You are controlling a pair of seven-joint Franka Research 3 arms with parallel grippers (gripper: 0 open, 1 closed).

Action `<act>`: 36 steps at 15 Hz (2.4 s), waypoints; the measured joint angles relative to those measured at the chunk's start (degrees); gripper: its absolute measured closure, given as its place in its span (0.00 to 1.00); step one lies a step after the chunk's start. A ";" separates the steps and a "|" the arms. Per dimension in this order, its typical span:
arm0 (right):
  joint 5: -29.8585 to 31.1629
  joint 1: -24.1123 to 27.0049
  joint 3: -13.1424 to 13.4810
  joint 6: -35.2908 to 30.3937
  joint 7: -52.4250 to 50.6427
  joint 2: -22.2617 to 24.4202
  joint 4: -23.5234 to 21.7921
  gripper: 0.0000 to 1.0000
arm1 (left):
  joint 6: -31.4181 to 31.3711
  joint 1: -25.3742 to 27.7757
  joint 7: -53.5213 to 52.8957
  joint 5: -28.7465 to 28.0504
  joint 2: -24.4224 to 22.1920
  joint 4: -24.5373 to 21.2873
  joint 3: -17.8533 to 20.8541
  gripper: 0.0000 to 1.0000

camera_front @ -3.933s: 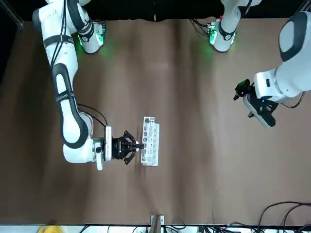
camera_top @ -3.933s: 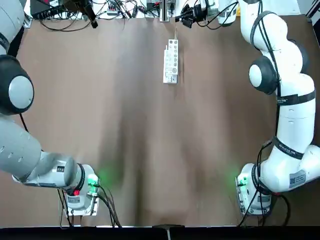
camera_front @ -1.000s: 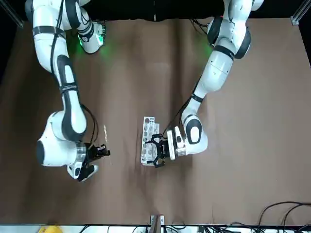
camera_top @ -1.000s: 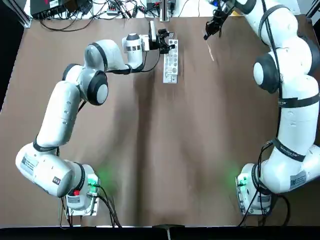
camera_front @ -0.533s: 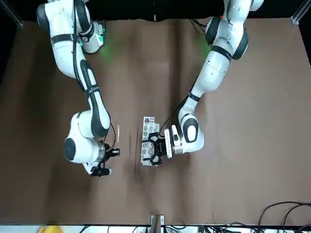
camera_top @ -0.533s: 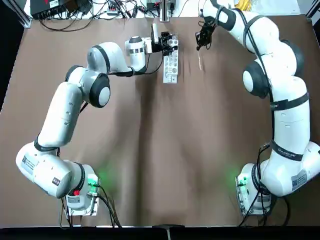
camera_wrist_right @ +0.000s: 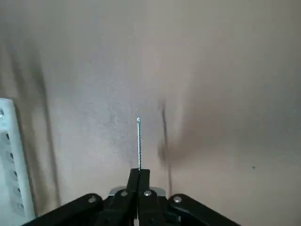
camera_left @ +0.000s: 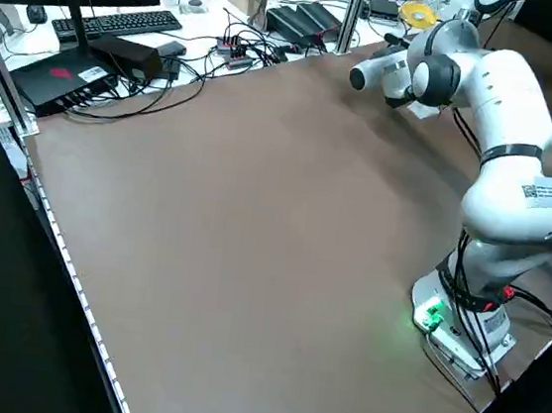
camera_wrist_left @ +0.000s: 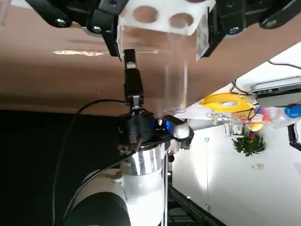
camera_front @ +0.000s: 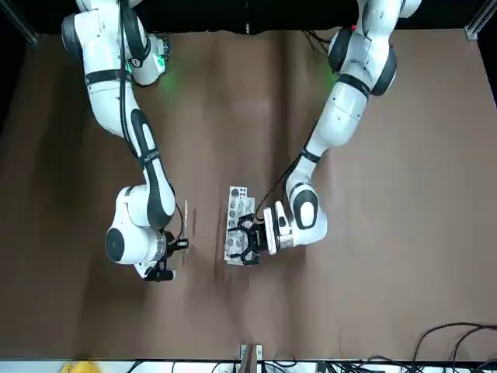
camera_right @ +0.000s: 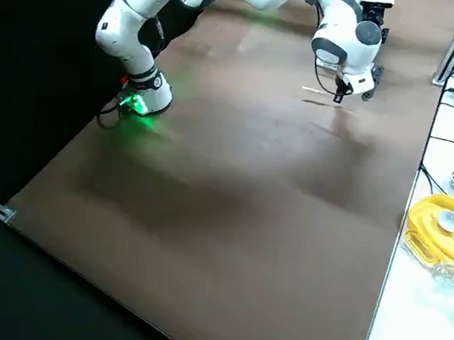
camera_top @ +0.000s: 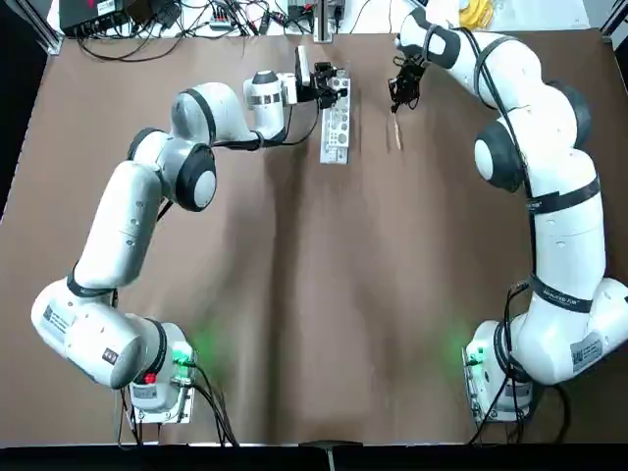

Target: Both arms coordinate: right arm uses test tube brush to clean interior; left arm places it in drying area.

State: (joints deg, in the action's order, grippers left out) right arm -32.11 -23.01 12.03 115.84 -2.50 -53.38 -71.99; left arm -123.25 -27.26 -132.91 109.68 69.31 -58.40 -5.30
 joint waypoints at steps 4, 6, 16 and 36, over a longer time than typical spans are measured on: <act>0.00 0.51 0.08 0.08 -0.03 0.00 -0.64 0.98 | -0.32 -0.27 -0.01 0.00 -0.01 1.98 1.67 0.23; 0.00 1.03 0.09 0.08 -0.14 0.00 -1.15 0.98 | -0.37 -0.54 -0.01 0.00 -0.01 2.38 1.75 0.24; 0.00 1.20 0.02 0.08 -0.28 0.00 -2.01 0.46 | -0.62 -1.41 -2.32 0.16 0.28 2.40 1.85 0.27; 9.98 3.42 6.06 -39.47 2.27 28.08 5.59 0.00 | -0.75 -1.95 -2.89 0.69 1.32 2.62 1.98 0.53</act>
State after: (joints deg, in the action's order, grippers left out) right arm -22.12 -19.59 18.09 76.37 -0.22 -25.30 -66.40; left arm -124.00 -29.22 -135.81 110.37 70.63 -55.78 -3.31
